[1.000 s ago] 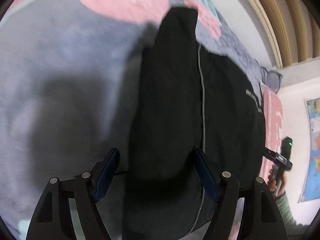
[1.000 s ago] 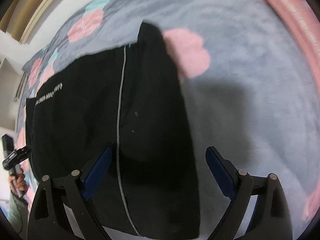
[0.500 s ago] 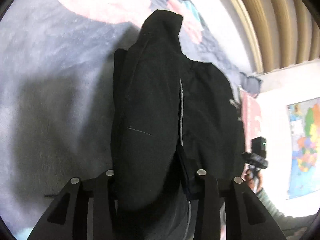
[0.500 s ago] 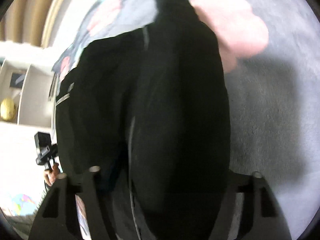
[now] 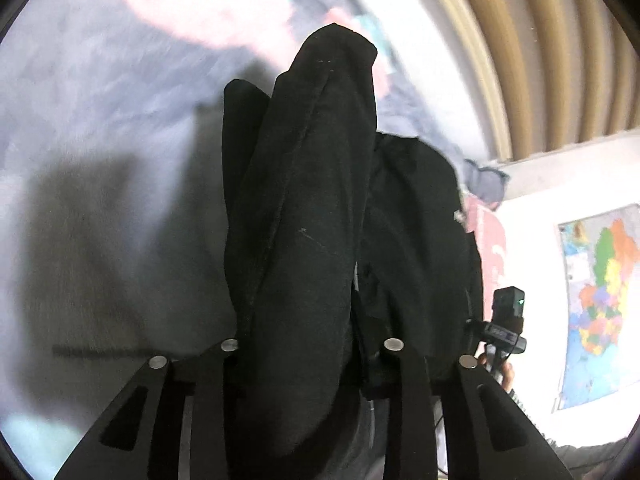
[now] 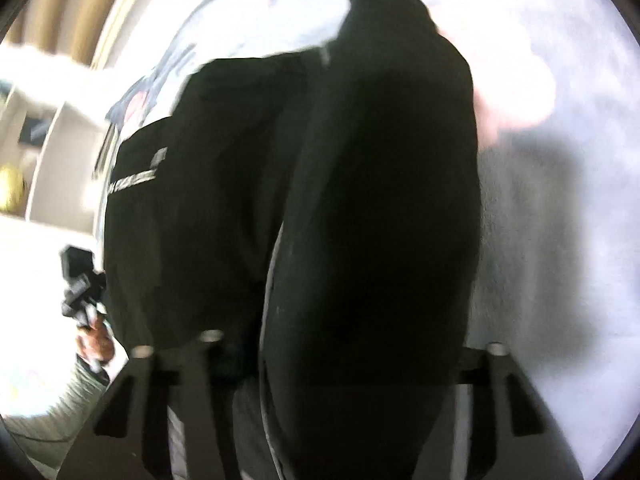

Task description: Fold large clothes

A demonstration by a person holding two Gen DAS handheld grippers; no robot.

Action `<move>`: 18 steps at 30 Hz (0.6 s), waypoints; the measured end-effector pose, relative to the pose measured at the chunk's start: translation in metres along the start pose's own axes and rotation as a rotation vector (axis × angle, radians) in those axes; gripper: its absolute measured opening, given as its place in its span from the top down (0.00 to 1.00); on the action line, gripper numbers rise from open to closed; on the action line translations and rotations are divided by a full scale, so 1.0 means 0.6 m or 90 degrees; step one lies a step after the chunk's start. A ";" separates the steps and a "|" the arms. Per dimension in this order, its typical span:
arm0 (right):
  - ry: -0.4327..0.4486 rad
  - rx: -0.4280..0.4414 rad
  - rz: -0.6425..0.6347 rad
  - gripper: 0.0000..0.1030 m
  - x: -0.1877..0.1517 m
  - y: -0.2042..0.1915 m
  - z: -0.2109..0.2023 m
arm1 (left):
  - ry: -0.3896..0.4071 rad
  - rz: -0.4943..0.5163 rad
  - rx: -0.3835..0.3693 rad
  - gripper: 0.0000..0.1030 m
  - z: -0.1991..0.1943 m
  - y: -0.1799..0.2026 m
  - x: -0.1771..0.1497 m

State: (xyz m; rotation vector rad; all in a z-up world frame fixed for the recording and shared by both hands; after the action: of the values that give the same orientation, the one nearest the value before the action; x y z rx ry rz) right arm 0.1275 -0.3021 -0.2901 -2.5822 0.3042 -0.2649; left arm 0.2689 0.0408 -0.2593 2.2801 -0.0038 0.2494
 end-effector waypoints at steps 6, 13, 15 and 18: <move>0.046 0.020 -0.062 0.60 -0.053 -0.102 -0.078 | 0.027 0.075 -0.035 0.72 -0.075 0.136 -0.055; 0.073 0.022 -0.113 0.60 -0.111 -0.169 -0.162 | 0.037 0.137 -0.035 0.72 -0.192 0.238 -0.154; 0.075 0.026 -0.115 0.60 -0.133 -0.174 -0.178 | 0.041 0.140 -0.040 0.72 -0.235 0.238 -0.194; 0.069 0.028 -0.116 0.60 -0.120 -0.172 -0.221 | 0.039 0.141 -0.038 0.72 -0.290 0.216 -0.250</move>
State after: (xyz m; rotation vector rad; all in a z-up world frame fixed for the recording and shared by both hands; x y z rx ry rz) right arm 0.0427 -0.2596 -0.1336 -2.5593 0.1006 -0.4732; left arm 0.0800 0.0731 -0.0779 2.2122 -0.2297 0.4296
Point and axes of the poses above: each gripper's, at about its wrist camera, not at the fingertips, and z roughly the way its jaws point, y to its right, x to its top, the point moved 5 cm from there along z, roughly the way its jaws point, and after that the axes turned 3 degrees about -x, right-handed, at the moved point
